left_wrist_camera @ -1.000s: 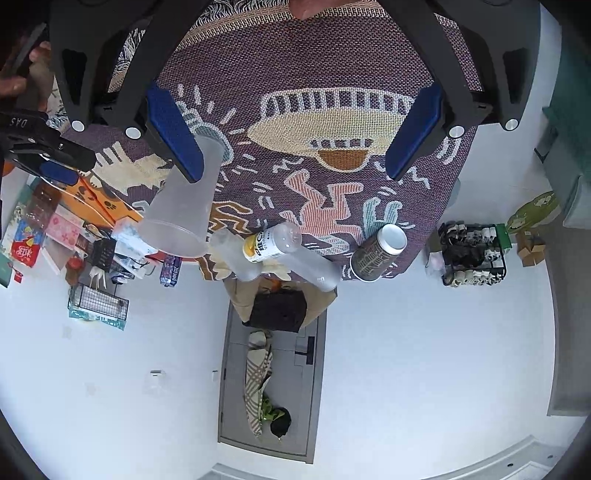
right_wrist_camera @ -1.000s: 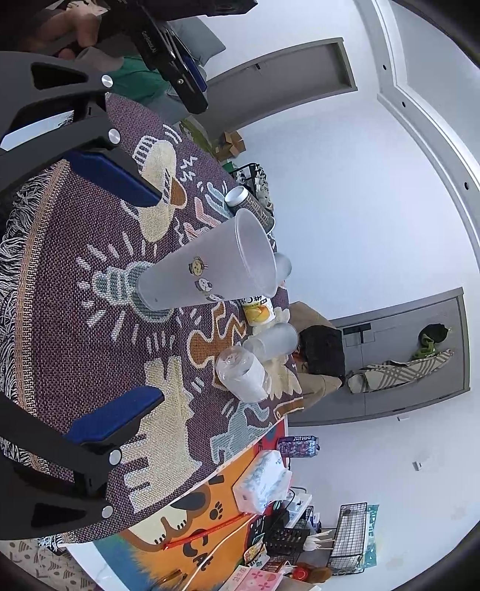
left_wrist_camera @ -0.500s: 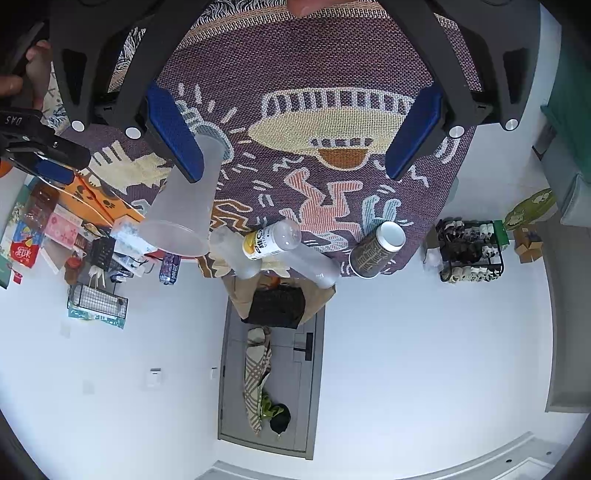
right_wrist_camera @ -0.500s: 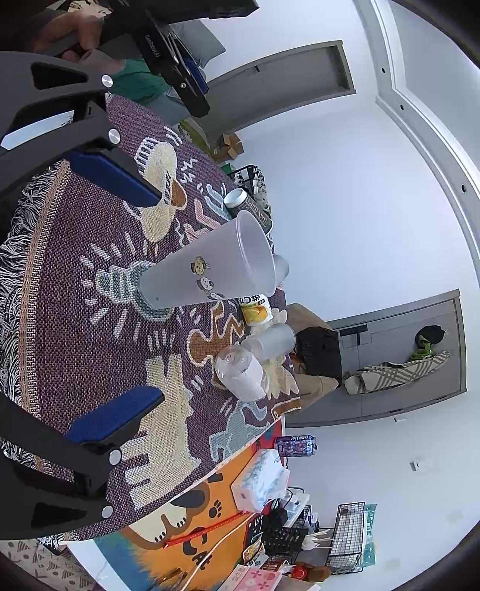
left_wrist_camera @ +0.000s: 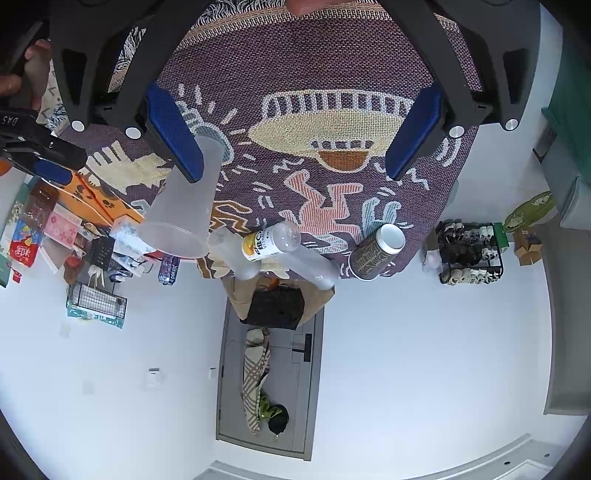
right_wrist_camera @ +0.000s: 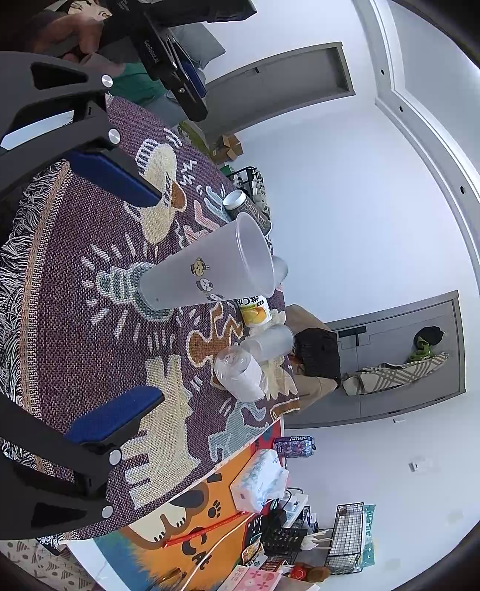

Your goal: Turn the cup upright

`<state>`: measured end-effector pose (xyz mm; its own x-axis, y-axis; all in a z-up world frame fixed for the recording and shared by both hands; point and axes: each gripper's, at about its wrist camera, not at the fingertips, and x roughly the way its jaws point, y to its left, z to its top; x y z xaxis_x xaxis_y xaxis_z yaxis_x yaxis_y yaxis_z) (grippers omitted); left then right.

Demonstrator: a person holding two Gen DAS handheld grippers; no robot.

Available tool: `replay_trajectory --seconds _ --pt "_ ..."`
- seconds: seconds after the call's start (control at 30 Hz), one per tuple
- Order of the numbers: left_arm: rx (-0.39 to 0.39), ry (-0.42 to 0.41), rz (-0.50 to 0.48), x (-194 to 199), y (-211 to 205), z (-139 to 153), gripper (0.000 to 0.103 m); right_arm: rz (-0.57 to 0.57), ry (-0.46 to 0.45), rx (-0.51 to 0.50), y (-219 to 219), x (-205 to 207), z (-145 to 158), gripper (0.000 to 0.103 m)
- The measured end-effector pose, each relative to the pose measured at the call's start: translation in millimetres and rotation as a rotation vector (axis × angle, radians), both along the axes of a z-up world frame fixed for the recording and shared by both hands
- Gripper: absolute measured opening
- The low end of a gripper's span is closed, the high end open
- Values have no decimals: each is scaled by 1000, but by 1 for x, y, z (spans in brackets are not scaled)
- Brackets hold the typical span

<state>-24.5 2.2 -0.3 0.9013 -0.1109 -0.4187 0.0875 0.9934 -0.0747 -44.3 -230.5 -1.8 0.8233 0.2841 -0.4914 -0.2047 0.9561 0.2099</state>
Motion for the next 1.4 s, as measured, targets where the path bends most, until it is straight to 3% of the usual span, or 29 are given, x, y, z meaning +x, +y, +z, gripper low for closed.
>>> replay_trajectory --seconds 1.4 --pt "-9 -9 20 -1 -2 -5 98 5 37 3 -3 6 -9 95"
